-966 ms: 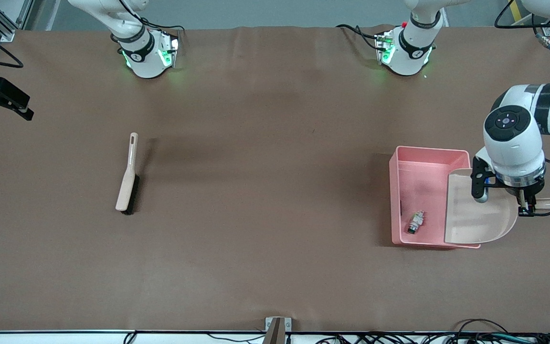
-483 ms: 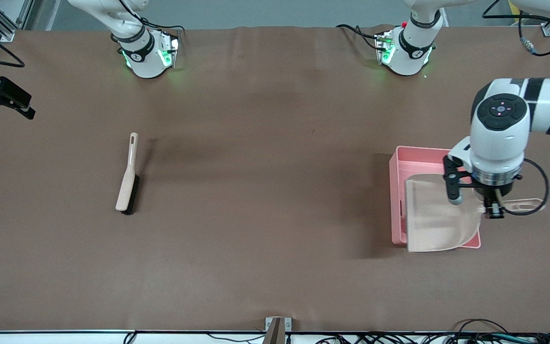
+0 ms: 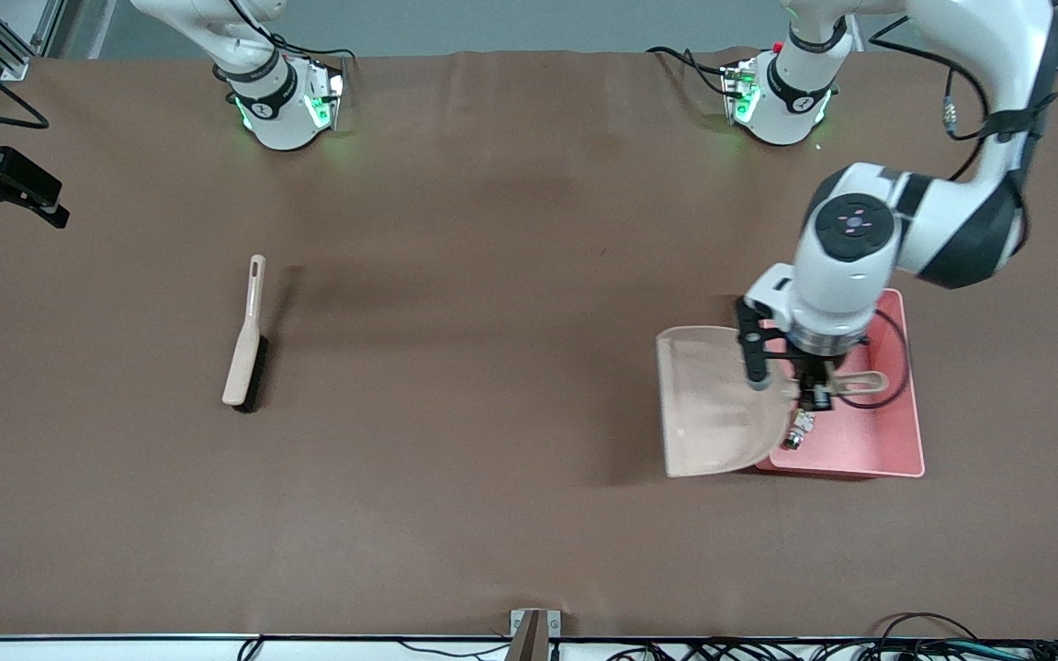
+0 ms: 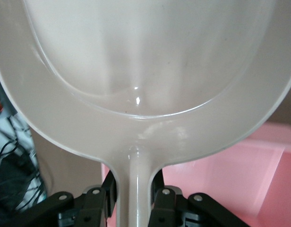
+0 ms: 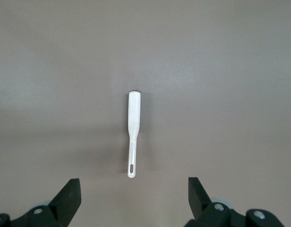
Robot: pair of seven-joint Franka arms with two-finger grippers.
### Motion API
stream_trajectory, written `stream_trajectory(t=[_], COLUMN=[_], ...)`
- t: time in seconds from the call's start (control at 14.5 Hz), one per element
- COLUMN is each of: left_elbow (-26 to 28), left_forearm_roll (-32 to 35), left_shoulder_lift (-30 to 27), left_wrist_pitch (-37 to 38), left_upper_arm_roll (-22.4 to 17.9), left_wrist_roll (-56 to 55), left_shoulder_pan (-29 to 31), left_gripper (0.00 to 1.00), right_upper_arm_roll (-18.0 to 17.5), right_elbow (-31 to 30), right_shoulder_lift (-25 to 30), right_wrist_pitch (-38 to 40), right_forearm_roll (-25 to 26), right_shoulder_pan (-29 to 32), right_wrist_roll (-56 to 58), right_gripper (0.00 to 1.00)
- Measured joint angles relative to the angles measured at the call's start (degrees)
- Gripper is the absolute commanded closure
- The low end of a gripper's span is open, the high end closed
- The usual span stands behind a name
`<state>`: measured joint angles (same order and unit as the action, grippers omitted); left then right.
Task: Clean e-waste and dump in bin
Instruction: 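Carry the empty dustpan back beside the bin with the left gripper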
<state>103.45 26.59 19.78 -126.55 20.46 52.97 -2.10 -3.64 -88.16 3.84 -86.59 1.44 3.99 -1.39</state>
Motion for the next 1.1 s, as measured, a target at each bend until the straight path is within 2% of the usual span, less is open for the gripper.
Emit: stream_trajectory(t=[0.21, 0.55, 1.1], left_elbow=[-0.04, -0.80, -1.85], left_forearm_roll=[-0.04, -0.04, 1.08], left_shoulder_lift=[2.63, 8.09, 12.18], left_wrist_pitch=[0.03, -0.01, 0.00], left_upper_arm_roll=[1.28, 1.75, 1.86], left_wrist_roll=[-4.77, -6.48, -12.96], left_shoulder_pan=[-3.24, -6.88, -11.56], left_gripper=[0.99, 0.99, 0.99], right_upper_arm_roll=[0.00, 0.02, 0.04], right_elbow=[0.00, 0.00, 0.00], right_shoulder_lift=[0.00, 0.00, 0.00], right_wrist_pitch=[0.02, 0.08, 0.10], right_forearm_roll=[0.00, 0.00, 0.00], right_shoulder_pan=[0.00, 0.00, 0.00], right_wrist_roll=[0.00, 0.00, 0.00], right_gripper=[0.00, 0.00, 0.00])
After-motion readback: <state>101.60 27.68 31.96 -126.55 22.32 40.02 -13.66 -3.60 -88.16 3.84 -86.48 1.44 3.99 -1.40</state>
